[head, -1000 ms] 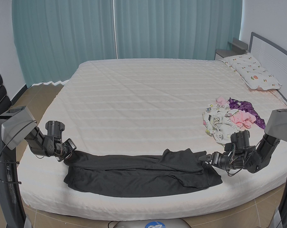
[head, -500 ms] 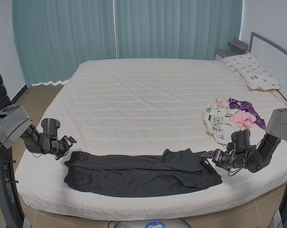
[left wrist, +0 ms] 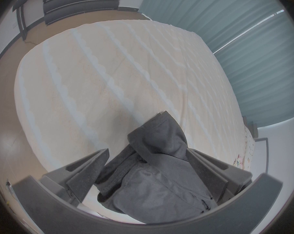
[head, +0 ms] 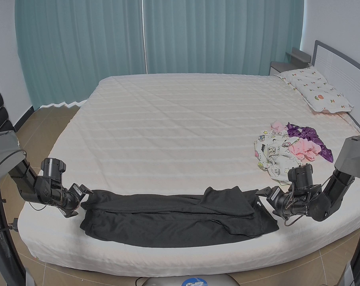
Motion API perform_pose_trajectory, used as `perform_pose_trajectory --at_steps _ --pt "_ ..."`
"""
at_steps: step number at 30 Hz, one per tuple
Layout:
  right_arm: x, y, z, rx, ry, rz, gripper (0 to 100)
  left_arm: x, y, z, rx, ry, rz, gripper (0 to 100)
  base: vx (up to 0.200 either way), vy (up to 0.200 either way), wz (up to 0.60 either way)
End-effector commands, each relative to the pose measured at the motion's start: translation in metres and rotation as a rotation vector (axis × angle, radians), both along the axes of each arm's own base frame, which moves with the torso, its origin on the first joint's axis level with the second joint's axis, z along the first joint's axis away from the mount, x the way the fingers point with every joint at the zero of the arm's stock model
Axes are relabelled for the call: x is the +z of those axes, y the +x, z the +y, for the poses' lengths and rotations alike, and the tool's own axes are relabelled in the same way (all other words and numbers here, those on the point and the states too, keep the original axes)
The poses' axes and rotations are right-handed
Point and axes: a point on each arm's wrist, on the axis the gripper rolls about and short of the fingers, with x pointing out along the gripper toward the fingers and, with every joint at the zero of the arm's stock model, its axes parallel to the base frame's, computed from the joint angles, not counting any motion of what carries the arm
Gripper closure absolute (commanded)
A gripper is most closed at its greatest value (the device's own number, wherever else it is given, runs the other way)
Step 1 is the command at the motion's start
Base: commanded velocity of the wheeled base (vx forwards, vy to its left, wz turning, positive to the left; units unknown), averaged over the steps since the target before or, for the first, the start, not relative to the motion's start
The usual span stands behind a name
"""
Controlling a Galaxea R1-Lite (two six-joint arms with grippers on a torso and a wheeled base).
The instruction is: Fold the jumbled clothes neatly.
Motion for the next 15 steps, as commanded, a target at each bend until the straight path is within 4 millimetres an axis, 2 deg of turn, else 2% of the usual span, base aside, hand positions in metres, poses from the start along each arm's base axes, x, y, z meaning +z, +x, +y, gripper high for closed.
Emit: perform_pose_trajectory --at_steps 1,7,10,15 --pt "0.007 -0.005 0.000 0.003 0.005 -0.016 0 0.008 0.000 -0.006 0.011 -0.009 -0.021 0 0.000 0.000 0.00" --pt "0.009 -0.006 0.005 0.017 0.010 -0.030 0 0.008 0.005 -0.022 0.010 0.009 -0.025 0 0.000 0.000 0.00" --pt "0.010 -0.006 0.008 0.025 0.012 -0.031 0 -0.005 0.008 -0.032 0.026 0.091 0.007 0 0.000 0.000 0.00" --pt "0.010 -0.007 0.008 0.027 0.012 -0.031 0 -0.015 0.011 -0.035 0.036 0.123 0.018 0 0.000 0.000 0.00"
